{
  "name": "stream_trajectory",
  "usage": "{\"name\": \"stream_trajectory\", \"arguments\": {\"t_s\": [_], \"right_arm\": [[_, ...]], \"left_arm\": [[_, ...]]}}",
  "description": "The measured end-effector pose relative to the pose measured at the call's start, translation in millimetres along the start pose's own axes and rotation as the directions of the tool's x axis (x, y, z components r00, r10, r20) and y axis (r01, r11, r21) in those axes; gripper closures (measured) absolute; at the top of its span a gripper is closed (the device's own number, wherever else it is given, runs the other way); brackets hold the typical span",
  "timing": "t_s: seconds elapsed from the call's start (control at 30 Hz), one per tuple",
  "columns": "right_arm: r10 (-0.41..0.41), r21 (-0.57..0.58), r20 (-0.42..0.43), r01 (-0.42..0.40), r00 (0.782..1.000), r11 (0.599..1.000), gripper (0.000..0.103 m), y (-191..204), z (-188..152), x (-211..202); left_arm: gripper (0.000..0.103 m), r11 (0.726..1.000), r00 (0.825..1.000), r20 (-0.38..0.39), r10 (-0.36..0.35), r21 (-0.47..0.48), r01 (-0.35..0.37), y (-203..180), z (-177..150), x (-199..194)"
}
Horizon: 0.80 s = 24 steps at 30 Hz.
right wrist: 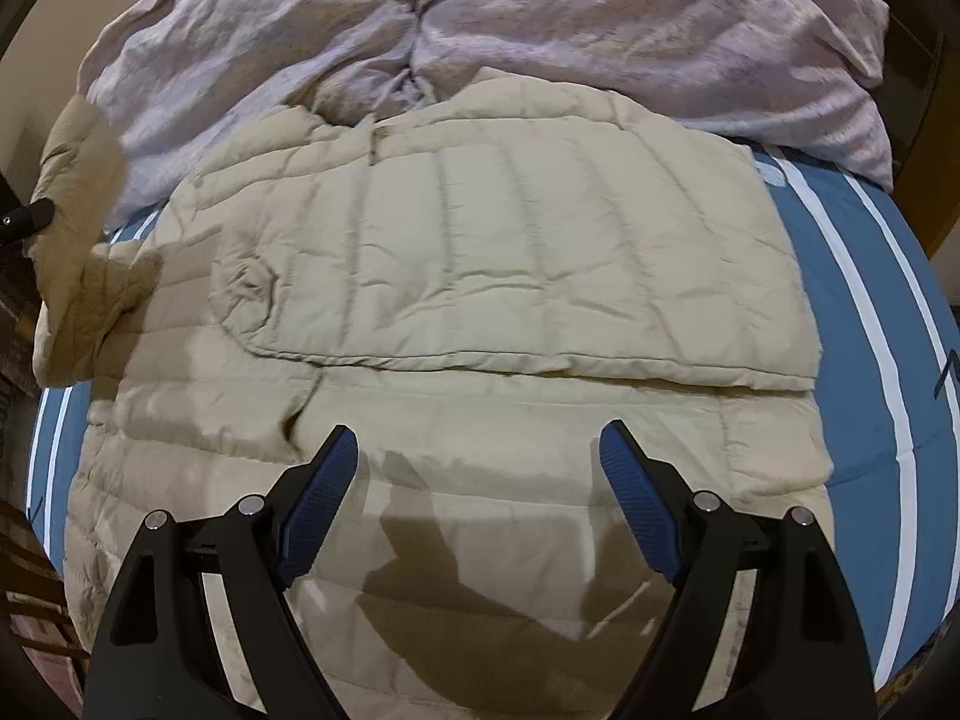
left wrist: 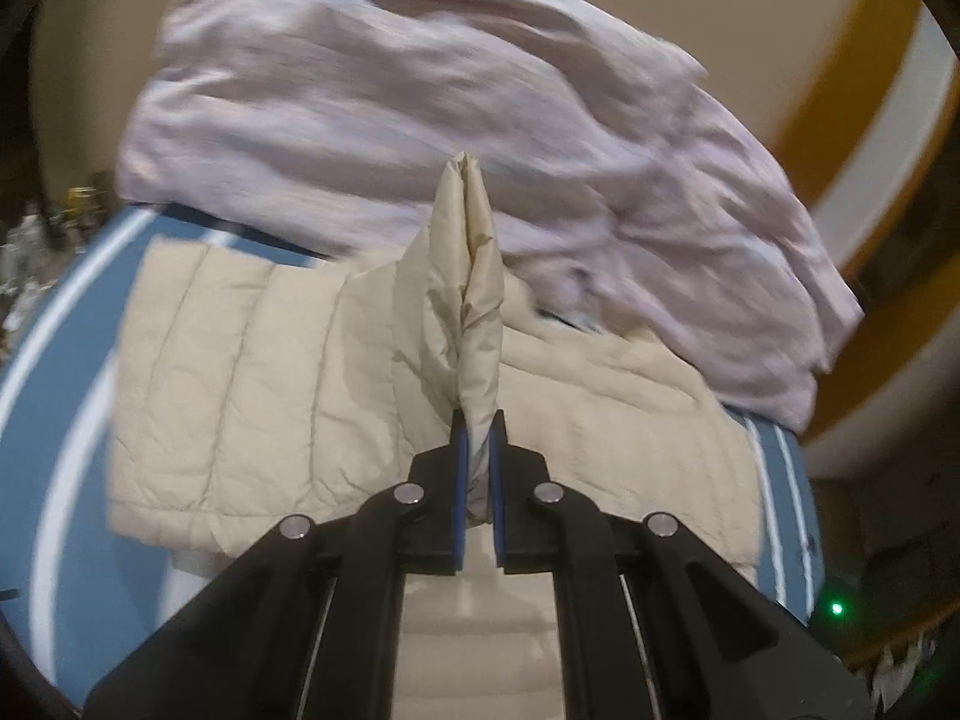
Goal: Fold large clothes
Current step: 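Fold the held sleeve across the jacket body with the left gripper, then release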
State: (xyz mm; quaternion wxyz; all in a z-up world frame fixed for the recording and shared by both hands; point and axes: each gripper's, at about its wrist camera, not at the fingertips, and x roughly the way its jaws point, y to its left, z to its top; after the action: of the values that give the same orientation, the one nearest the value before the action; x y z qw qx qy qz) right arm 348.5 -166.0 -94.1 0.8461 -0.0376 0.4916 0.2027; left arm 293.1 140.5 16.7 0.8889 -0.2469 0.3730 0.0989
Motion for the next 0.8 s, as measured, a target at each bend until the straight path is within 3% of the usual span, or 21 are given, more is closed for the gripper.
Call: {"name": "stream_trajectory", "arguments": {"t_s": [0.13,0.53,0.63,0.7,0.8], "right_arm": [[0.001,0.031,-0.001,-0.001,1.0,1.0,0.019,-12,0,0],[0.024,0.097,-0.005,-0.024,1.0,0.995,0.019,-32,5,2],[0.033,0.108,0.0,-0.033,0.999,0.994,0.019,-35,8,1],[0.041,0.121,0.005,-0.042,0.999,0.992,0.019,-37,11,0],[0.074,0.156,0.016,-0.075,0.997,0.985,0.019,-41,17,-2]], "left_arm": [[0.096,0.998,0.997,-0.046,-0.055,0.035,0.057,-34,-14,17],[0.095,0.984,0.975,-0.167,-0.148,0.069,0.161,-79,-41,49],[0.083,0.982,0.971,-0.186,-0.152,0.079,0.169,-84,-48,50],[0.066,0.981,0.97,-0.188,-0.156,0.085,0.174,-86,-50,48],[0.057,0.982,0.974,-0.178,-0.143,0.098,0.163,-83,-50,43]]}}
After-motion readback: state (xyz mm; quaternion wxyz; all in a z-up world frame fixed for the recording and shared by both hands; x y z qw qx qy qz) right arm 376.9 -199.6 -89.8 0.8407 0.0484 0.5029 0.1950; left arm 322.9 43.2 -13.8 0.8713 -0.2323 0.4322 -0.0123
